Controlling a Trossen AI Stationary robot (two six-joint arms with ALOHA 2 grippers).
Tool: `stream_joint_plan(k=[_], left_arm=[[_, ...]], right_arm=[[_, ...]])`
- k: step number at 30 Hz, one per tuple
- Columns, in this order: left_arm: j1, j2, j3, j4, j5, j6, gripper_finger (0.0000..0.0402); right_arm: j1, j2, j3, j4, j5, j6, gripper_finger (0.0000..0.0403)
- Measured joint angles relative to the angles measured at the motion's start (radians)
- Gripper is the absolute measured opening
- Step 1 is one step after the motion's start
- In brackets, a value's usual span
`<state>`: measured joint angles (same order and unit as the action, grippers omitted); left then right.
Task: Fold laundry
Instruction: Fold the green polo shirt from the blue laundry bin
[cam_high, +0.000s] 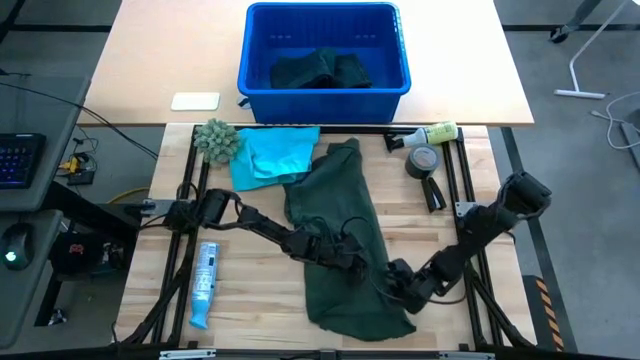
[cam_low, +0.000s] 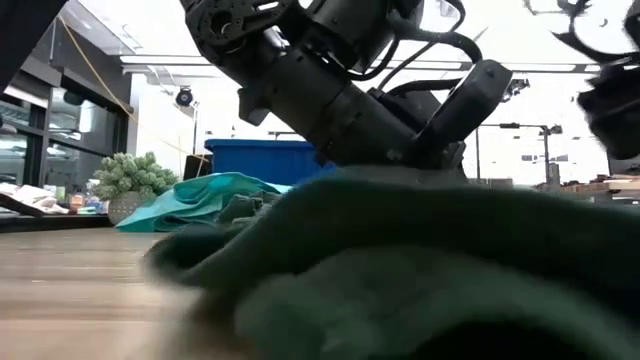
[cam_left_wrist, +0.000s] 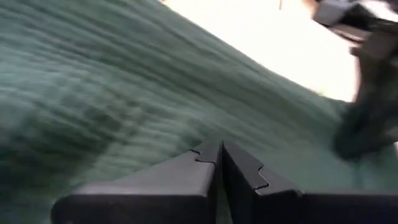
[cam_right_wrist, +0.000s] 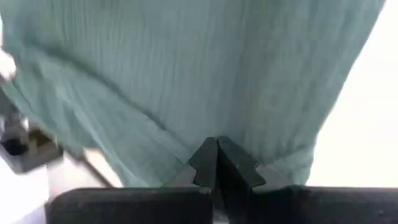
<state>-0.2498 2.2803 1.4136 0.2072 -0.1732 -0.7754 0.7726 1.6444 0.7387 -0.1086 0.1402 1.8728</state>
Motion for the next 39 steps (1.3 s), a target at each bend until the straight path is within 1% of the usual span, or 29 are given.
stream_joint_plan(k=[3, 9, 17, 18, 20, 23, 25, 27, 29, 32, 35, 36, 37, 39], left_arm=[[0.005, -0.002, 0.001, -0.022, 0.003, 0.000, 0.0000], [0.006, -0.002, 0.001, -0.047, 0.005, 0.024, 0.0000], [0.006, -0.002, 0.000, -0.069, 0.016, 0.039, 0.0000], [0.006, -0.002, 0.000, -0.070, 0.017, 0.038, 0.0000], [0.007, -0.002, 0.000, -0.072, 0.023, 0.036, 0.0000], [0.007, -0.002, 0.000, -0.073, 0.033, 0.036, 0.0000], [0.007, -0.006, -0.002, -0.074, 0.037, 0.037, 0.0000], [0.007, -0.011, -0.002, -0.063, 0.041, 0.036, 0.0000], [0.007, -0.017, -0.005, -0.045, 0.071, 0.036, 0.0000], [0.008, -0.024, -0.007, 0.035, 0.117, 0.015, 0.0000], [0.006, -0.030, -0.003, 0.167, 0.170, -0.008, 0.0000], [0.003, -0.030, 0.007, 0.185, 0.195, -0.001, 0.0000], [-0.002, -0.030, 0.023, 0.179, 0.211, 0.015, 0.0000], [-0.020, -0.030, 0.067, 0.120, 0.209, 0.062, 0.0000]], right_arm=[[0.051, 0.000, 0.000, 0.029, -0.021, 0.029, 0.0000], [0.159, 0.000, 0.000, 0.089, -0.022, 0.122, 0.0000], [0.274, -0.003, -0.001, 0.194, -0.058, 0.217, 0.0000], [0.284, -0.011, 0.000, 0.196, -0.054, 0.230, 0.0000], [0.300, -0.037, -0.001, 0.192, -0.014, 0.242, 0.0000], [0.300, -0.077, 0.000, 0.148, 0.097, 0.242, 0.0000], [0.290, -0.097, 0.000, 0.083, 0.137, 0.252, 0.0000], [0.273, -0.104, 0.000, -0.015, 0.140, 0.278, 0.0000], [0.247, -0.103, 0.000, -0.090, 0.142, 0.297, 0.0000], [0.213, -0.103, 0.000, -0.159, 0.146, 0.296, 0.0000], [0.190, -0.103, 0.000, -0.170, 0.148, 0.270, 0.0000], [0.185, -0.103, 0.000, -0.164, 0.149, 0.262, 0.0000], [0.182, -0.103, 0.000, -0.155, 0.148, 0.247, 0.0000], [0.181, -0.103, 0.000, -0.148, 0.144, 0.223, 0.0000]])
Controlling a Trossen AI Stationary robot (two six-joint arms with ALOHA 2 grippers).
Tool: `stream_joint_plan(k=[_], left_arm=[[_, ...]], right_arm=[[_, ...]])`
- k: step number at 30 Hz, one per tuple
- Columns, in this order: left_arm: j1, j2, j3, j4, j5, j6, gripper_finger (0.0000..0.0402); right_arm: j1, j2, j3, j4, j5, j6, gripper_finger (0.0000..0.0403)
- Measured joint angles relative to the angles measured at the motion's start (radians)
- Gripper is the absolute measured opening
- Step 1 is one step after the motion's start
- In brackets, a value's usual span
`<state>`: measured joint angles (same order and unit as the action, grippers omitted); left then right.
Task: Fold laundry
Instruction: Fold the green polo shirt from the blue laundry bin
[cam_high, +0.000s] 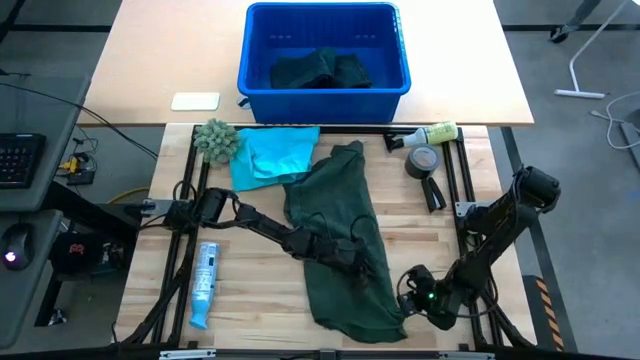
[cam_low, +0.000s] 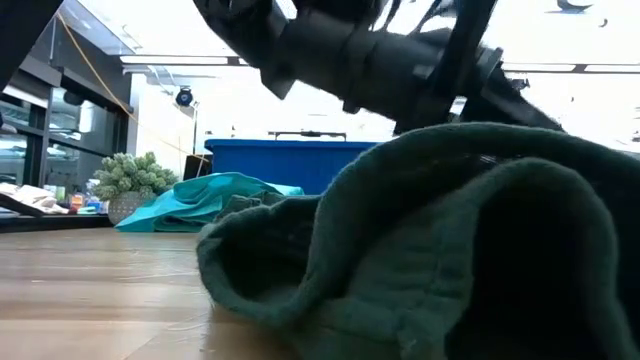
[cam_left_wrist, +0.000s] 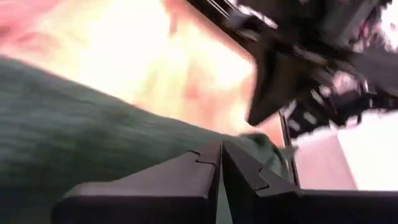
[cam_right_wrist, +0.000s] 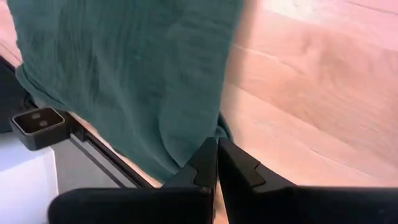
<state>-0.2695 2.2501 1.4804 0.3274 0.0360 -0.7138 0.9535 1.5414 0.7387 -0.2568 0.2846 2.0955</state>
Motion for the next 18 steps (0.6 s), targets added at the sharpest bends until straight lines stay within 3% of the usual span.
stream_joint_plan(k=[8, 18], left_arm=[[-0.041, 0.044, 0.144, -0.025, -0.105, 0.192, 0.0000], [-0.039, 0.183, 0.207, -0.046, -0.076, 0.031, 0.0000]], right_arm=[[0.017, 0.003, 0.000, 0.048, -0.019, -0.006, 0.0000], [0.023, 0.069, 0.000, 0.162, -0.003, 0.021, 0.0000]])
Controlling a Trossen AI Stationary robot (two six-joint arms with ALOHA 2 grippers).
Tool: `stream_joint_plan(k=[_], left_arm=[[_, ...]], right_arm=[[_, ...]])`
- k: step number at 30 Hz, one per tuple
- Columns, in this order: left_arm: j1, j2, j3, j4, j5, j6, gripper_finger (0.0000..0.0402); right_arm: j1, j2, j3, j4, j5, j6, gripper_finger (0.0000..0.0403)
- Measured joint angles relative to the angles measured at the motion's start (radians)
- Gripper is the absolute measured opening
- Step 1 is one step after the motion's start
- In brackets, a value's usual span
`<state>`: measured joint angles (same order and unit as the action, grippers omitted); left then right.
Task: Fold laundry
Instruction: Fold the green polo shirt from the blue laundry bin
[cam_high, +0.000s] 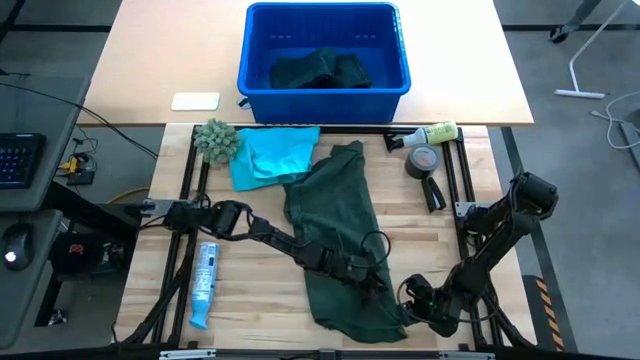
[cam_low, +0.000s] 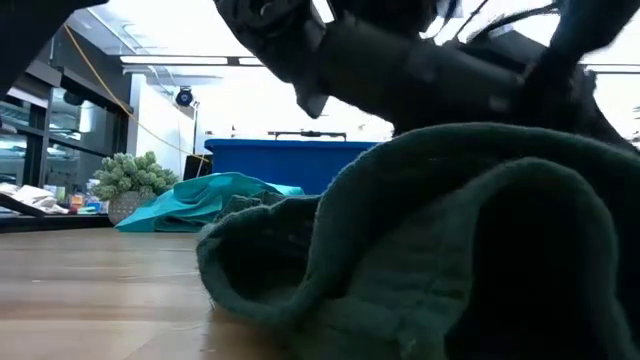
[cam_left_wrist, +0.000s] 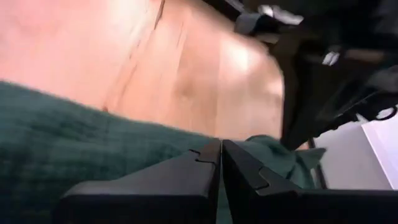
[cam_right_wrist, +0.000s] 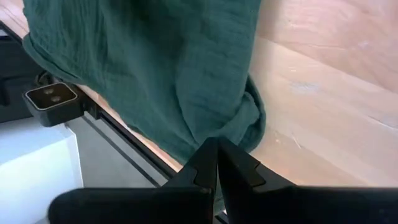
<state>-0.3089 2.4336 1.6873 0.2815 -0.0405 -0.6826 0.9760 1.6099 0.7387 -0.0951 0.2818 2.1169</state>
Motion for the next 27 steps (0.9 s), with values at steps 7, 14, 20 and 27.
stream_joint_plan(k=[7, 14, 20, 27], left_arm=[[-0.007, 0.044, 0.023, -0.002, -0.016, 0.014, 0.0000], [0.000, 0.043, 0.024, -0.075, -0.073, 0.053, 0.0000], [0.007, 0.043, 0.023, -0.099, -0.070, 0.066, 0.0000], [0.007, 0.045, 0.023, -0.155, -0.070, 0.077, 0.0000]], right_arm=[[0.000, 0.016, 0.000, 0.010, -0.001, 0.012, 0.0000], [0.020, 0.085, 0.000, 0.016, -0.028, 0.024, 0.0000], [0.054, 0.106, 0.002, 0.063, -0.051, 0.040, 0.0000], [0.094, 0.105, 0.000, 0.251, -0.155, 0.033, 0.0000]])
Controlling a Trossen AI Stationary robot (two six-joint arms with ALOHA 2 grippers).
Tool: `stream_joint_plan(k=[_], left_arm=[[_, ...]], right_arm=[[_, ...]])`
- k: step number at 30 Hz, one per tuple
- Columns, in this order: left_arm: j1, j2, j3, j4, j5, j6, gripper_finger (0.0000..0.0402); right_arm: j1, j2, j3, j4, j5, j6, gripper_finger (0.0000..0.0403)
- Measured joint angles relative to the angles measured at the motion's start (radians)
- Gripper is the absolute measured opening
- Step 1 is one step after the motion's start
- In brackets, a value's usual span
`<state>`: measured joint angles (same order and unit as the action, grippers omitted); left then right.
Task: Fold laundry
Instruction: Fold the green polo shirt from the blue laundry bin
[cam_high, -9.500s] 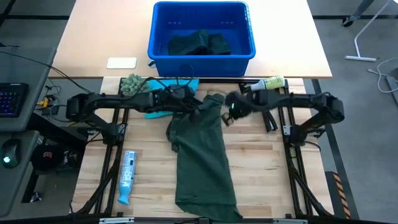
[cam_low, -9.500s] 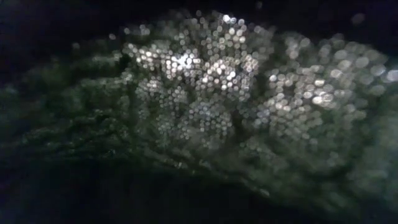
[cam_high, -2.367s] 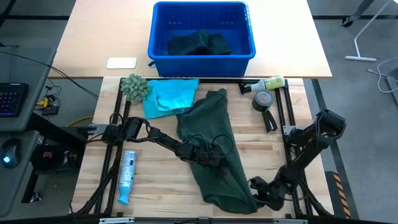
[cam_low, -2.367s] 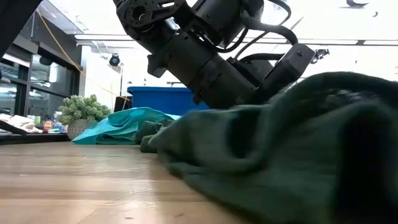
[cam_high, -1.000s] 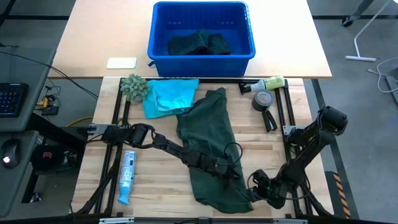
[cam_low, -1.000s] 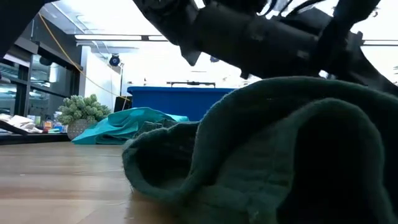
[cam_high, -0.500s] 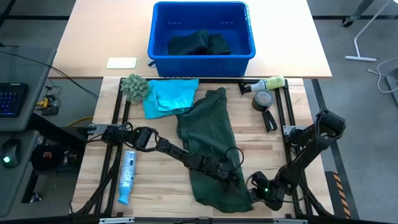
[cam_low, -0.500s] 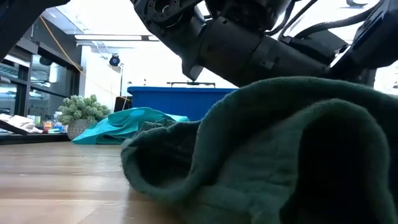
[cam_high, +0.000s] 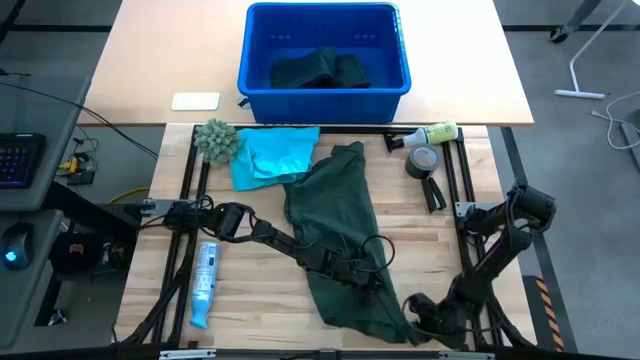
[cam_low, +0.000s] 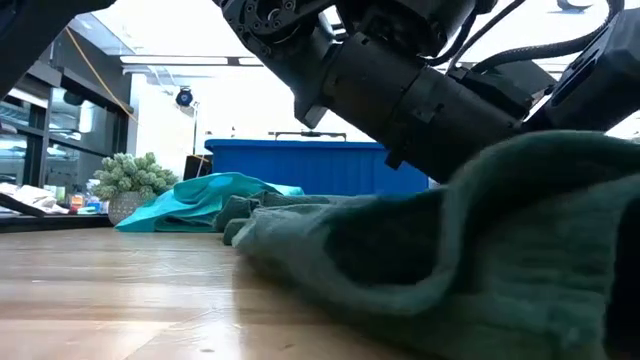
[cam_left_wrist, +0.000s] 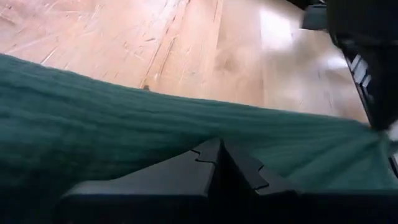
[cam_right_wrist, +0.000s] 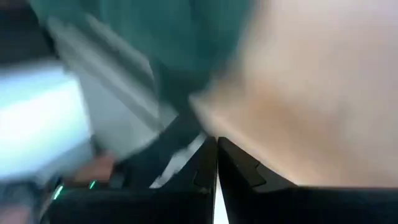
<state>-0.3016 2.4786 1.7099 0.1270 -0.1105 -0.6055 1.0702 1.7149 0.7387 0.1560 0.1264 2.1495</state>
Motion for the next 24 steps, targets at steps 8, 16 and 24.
stream_joint_plan(k=[8, 16, 24], left_arm=[[0.001, -0.011, -0.002, -0.005, 0.050, 0.004, 0.0000], [-0.004, -0.132, -0.011, -0.168, 0.089, 0.024, 0.0000], [-0.054, -0.363, -0.007, -0.468, -0.174, 0.067, 0.0000]], right_arm=[[0.031, -0.044, 0.000, 0.044, 0.013, -0.011, 0.0000], [0.010, -0.149, 0.000, -0.221, 0.114, -0.023, 0.0000], [-0.086, -0.293, 0.000, -0.442, 0.169, -0.220, 0.0000]])
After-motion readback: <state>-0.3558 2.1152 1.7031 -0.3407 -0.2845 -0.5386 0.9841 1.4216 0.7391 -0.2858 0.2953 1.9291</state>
